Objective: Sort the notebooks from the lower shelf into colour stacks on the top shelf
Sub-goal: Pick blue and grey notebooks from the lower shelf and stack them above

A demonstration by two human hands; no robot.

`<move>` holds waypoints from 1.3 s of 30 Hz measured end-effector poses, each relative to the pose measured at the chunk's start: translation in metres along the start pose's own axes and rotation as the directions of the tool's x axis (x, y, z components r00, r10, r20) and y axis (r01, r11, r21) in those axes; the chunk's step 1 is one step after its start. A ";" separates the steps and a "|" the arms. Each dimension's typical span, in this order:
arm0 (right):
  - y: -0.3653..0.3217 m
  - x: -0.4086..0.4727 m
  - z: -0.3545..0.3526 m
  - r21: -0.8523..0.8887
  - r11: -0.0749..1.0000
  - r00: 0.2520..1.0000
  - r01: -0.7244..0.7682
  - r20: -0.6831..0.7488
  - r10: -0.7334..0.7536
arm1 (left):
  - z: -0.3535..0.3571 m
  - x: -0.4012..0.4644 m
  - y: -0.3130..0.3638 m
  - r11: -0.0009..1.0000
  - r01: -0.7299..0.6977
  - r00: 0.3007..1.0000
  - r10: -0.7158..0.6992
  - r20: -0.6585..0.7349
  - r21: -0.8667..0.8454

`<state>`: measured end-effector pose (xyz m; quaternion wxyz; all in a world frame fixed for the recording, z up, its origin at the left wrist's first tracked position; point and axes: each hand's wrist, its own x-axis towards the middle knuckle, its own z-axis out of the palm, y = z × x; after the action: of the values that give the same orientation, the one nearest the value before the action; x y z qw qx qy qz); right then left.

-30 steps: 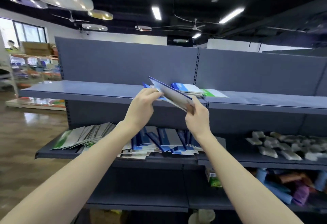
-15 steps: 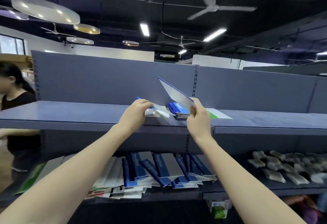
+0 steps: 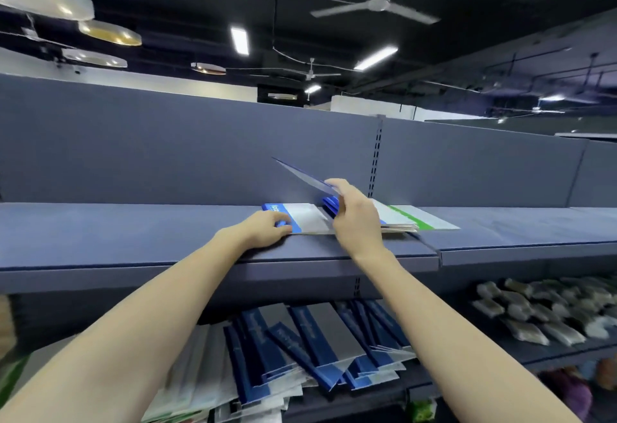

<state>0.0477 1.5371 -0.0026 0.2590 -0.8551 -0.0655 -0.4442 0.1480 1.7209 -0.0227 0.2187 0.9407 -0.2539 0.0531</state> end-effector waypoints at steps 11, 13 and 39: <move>0.007 0.028 0.037 -0.262 0.964 0.999 0.034 -0.029 -0.043 | 0.010 0.014 -0.014 0.997 -0.070 0.994 0.071 -0.088 0.018; 0.011 0.027 0.035 -0.259 0.966 1.000 0.015 -0.016 -0.019 | 0.010 0.013 -0.011 0.996 -0.085 0.995 0.086 -0.051 0.033; 0.091 0.031 -0.008 -0.463 0.886 0.845 -0.021 0.465 0.263 | -0.025 0.006 0.064 0.998 -0.060 0.747 0.058 -0.662 0.019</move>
<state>0.0912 1.4517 -0.0091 0.0646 -0.9807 0.0352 -0.1810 0.1215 1.6792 0.0257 0.2944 0.8519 -0.1896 0.3894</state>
